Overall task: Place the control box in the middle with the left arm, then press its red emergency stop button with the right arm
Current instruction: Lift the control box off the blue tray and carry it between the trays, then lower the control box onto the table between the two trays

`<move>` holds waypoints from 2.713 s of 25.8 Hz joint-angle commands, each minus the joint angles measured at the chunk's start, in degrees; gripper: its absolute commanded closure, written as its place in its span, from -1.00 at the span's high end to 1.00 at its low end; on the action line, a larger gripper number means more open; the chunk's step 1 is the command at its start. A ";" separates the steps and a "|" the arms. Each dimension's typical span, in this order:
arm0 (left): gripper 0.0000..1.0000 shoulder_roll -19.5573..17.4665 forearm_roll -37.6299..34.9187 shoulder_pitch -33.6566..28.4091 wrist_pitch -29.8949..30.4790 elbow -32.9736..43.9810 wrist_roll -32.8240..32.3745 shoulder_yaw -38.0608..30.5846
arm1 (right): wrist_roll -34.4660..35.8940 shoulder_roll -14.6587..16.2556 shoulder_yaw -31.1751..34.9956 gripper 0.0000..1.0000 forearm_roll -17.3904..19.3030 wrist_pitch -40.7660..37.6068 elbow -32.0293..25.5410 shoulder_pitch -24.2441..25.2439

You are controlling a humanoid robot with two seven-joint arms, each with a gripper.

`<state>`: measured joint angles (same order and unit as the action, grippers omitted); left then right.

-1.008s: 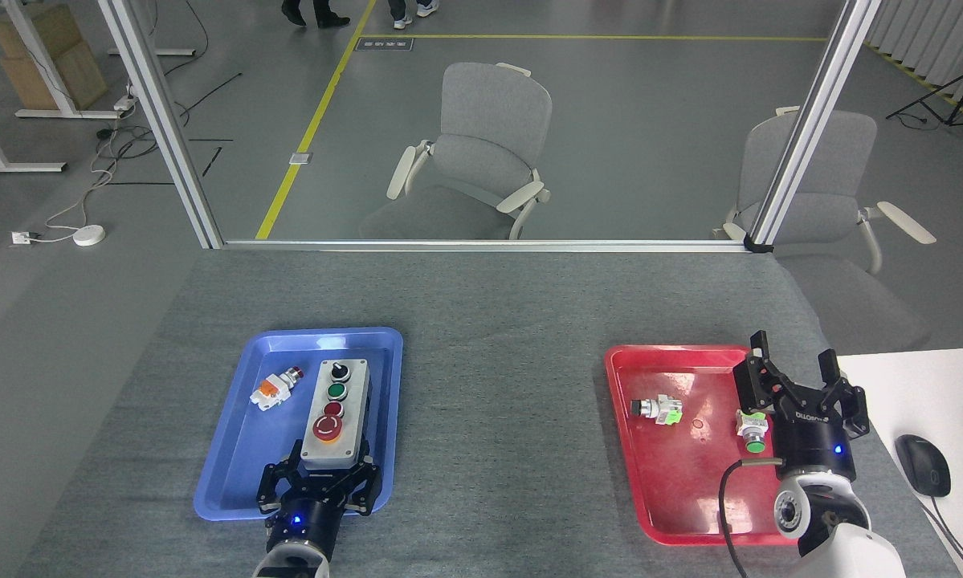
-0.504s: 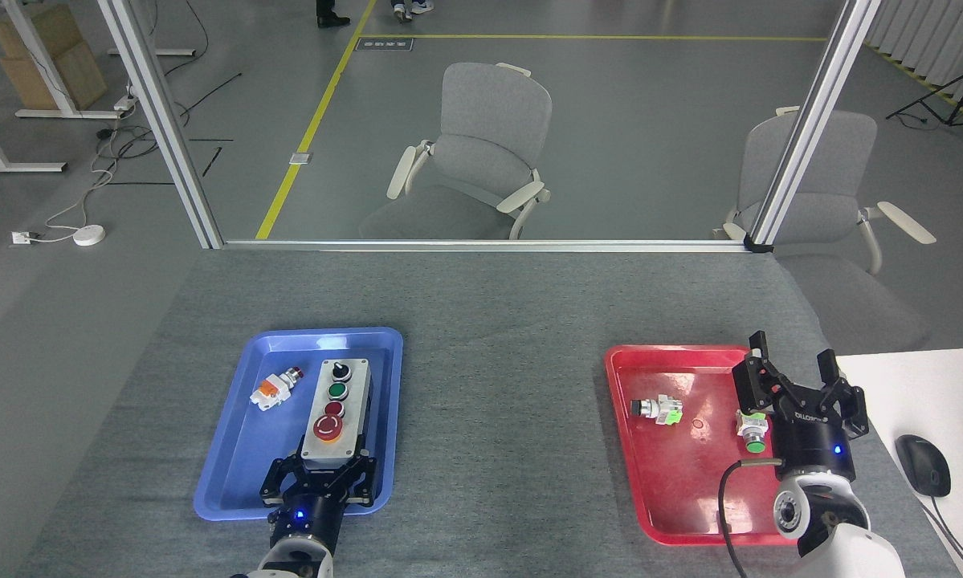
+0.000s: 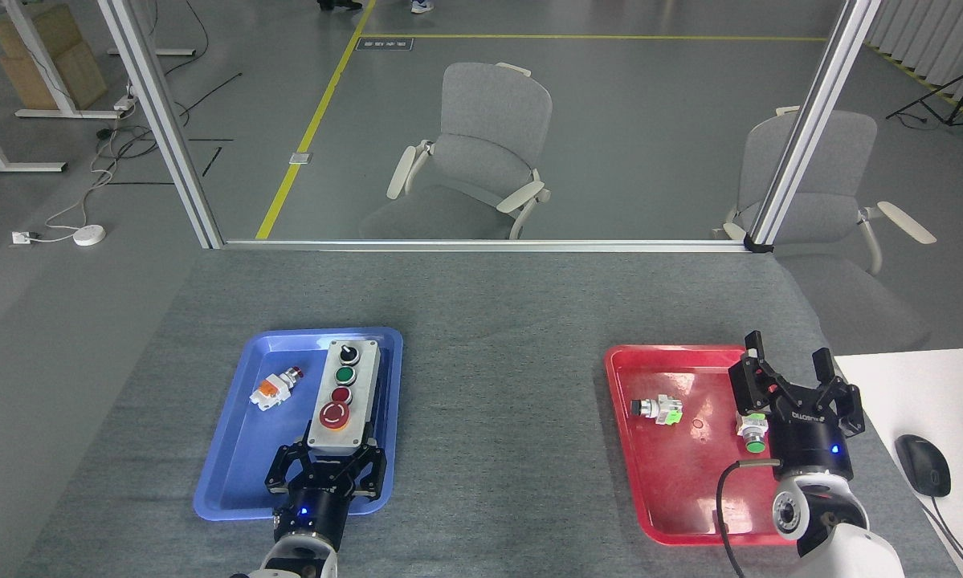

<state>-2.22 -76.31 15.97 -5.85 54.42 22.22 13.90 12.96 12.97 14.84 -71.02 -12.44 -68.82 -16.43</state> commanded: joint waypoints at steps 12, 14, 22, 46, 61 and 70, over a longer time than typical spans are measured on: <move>-0.37 4.32 -0.33 0.73 0.05 4.91 -4.02 7.10 | -0.04 0.56 -0.08 1.00 2.38 0.14 0.09 0.08; -0.37 5.12 -0.33 1.70 -0.04 5.09 -4.11 10.09 | -0.04 1.00 -0.08 1.00 3.17 0.22 0.09 -0.01; -0.54 10.04 -0.25 4.25 -2.23 4.21 -7.45 19.06 | -0.04 1.35 -0.08 1.00 4.22 0.40 0.09 0.08; -0.61 10.13 3.18 7.15 1.54 -5.81 -7.72 27.67 | -0.04 2.41 -0.08 1.00 4.22 -0.04 0.44 0.52; -0.61 10.13 4.15 9.35 4.97 -9.77 -7.54 27.58 | -0.04 2.41 -0.08 1.00 4.14 -0.04 0.52 0.52; -0.64 10.21 19.44 13.30 5.85 -16.18 -6.31 25.74 | -0.04 2.41 0.01 1.00 4.22 -0.04 0.61 0.17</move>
<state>7.96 -63.72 27.99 0.08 41.11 15.38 39.99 12.91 15.38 14.78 -66.85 -12.49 -68.21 -16.21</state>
